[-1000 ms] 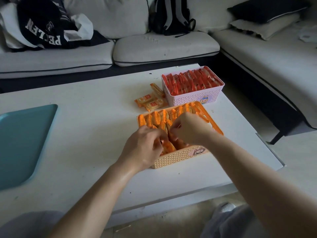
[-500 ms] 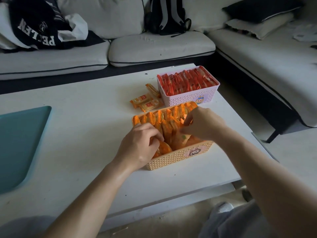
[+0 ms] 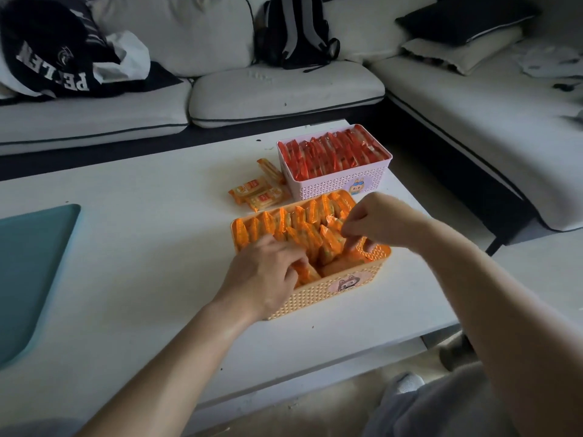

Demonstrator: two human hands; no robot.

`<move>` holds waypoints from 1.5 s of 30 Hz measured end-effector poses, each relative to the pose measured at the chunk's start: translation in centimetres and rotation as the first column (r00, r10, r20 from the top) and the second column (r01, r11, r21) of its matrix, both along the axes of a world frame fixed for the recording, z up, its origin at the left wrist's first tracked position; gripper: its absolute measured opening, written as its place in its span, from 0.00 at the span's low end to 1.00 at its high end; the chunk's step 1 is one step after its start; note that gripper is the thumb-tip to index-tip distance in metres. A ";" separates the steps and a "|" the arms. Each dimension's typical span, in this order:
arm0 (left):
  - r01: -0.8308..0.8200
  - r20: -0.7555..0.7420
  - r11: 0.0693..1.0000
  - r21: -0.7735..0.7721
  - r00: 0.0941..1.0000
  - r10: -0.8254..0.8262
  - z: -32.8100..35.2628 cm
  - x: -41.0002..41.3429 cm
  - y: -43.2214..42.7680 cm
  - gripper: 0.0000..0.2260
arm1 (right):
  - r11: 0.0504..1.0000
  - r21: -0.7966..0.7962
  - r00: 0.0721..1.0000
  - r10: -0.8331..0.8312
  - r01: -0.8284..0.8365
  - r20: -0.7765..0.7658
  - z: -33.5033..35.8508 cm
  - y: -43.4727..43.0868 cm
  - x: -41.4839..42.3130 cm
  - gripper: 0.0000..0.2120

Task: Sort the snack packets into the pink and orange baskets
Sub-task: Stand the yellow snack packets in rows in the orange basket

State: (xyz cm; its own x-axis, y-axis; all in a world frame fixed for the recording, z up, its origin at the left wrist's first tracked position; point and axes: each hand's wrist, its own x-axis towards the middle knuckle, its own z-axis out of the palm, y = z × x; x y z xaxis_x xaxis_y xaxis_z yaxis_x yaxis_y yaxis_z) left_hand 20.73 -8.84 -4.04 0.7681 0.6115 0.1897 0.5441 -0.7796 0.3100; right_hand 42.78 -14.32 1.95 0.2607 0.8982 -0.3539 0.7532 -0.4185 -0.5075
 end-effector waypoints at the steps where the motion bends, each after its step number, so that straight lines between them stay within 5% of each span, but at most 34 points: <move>1: 0.016 -0.018 0.999 0.034 1.000 -0.016 0.1 0.2 0.1 0.11 | 1.000 0.001 0.999 -0.005 0.005 0.036 0.5 -0.5 1.0 0.10; 9: 0.231 -0.046 0.965 0.126 0.973 -0.227 1.2 6.2 2.6 0.12 | 0.935 -0.220 0.818 0.350 -0.277 0.456 -2.4 -0.3 -1.8 0.10; 13: 0.253 -0.177 0.961 0.113 0.957 -0.232 0.3 7.5 4.8 0.11 | 0.926 -0.234 0.830 0.370 -0.295 0.417 -4.9 1.2 -1.7 0.10; 24: 0.044 -0.113 0.985 0.168 0.993 -0.025 -0.9 8.0 5.3 0.10 | 0.805 -0.494 0.792 0.520 -0.329 0.320 -4.4 3.4 -2.5 0.18; 28: 0.051 -0.121 0.986 0.158 0.992 -0.032 -0.9 7.8 5.3 0.09 | 0.860 -0.426 0.797 0.457 -0.282 0.395 -4.7 3.5 -2.4 0.06; 31: 0.054 -0.130 0.995 0.079 0.991 -0.043 -0.5 7.4 5.3 0.08 | 0.890 -0.402 0.812 0.393 -0.216 0.432 -3.9 3.1 -2.6 0.11; 33: 0.059 -0.119 0.998 0.023 0.991 -0.056 -0.2 7.0 5.3 0.08 | 0.897 -0.384 0.797 0.391 -0.218 0.460 -3.8 2.8 -2.3 0.03; 37: 0.071 -0.044 0.996 -0.060 0.996 -0.073 0.2 5.8 5.0 0.12 | 0.945 -0.281 0.808 0.296 -0.169 0.509 -4.1 2.9 -1.9 0.13; 41: 0.039 0.115 0.996 -0.076 0.993 -0.030 0.3 3.9 4.4 0.11 | 0.984 -0.109 0.895 0.175 -0.143 0.410 -3.8 2.8 -1.9 0.21; 45: -0.066 0.253 0.984 -0.164 0.962 0.107 0.4 1.9 3.9 0.07 | 0.986 -0.162 0.999 0.050 -0.051 -0.008 -2.8 2.6 -1.8 0.14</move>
State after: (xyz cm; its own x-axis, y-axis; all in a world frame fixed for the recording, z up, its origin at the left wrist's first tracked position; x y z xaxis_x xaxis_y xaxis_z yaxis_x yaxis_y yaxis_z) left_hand 22.65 -4.93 -3.65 0.6477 0.7106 0.2749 0.4918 -0.6655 0.5615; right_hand 40.99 -11.68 -0.81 0.2147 0.8409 -0.4967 0.7736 -0.4569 -0.4390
